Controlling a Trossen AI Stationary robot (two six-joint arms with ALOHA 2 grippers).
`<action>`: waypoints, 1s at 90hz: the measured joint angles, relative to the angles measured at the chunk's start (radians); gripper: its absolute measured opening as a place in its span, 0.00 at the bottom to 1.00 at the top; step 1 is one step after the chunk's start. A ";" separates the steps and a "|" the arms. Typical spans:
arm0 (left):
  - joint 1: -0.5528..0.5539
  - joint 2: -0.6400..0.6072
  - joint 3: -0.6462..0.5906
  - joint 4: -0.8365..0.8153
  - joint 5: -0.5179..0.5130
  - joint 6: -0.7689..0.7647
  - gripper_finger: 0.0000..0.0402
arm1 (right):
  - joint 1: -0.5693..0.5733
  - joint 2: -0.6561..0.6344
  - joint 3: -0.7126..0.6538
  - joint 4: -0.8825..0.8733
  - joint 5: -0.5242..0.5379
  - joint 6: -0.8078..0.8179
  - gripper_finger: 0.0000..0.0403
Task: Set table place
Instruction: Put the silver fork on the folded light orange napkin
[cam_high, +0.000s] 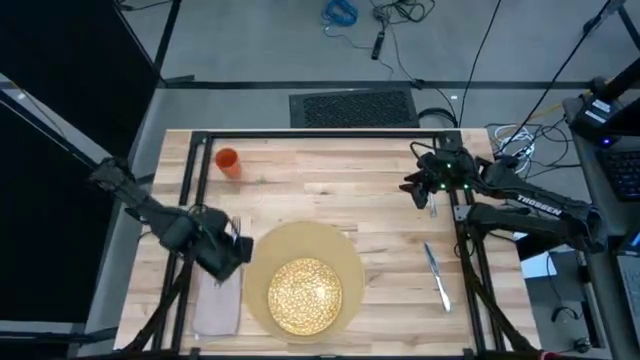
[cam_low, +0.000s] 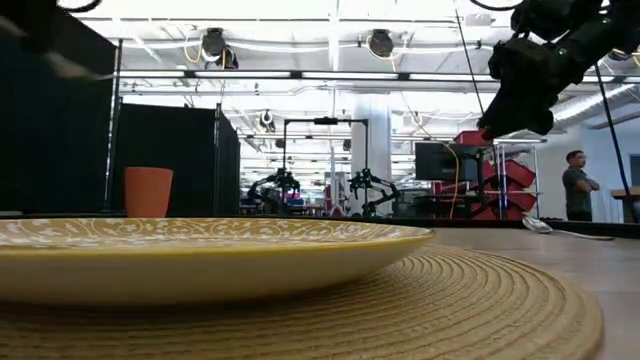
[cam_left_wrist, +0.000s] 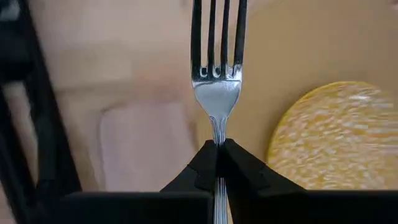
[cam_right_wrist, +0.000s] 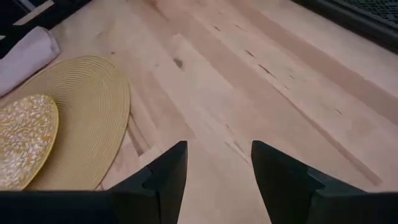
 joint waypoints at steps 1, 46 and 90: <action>-0.009 0.000 -0.003 0.004 0.001 -0.013 0.00 | 0.001 0.000 0.000 0.000 0.000 0.000 0.41; -0.168 0.156 -0.038 0.064 0.108 -0.084 0.00 | 0.005 0.000 0.000 -0.012 0.001 0.025 0.41; -0.218 0.288 -0.083 0.098 0.115 -0.101 0.00 | 0.194 0.000 0.000 -0.027 0.117 0.221 0.41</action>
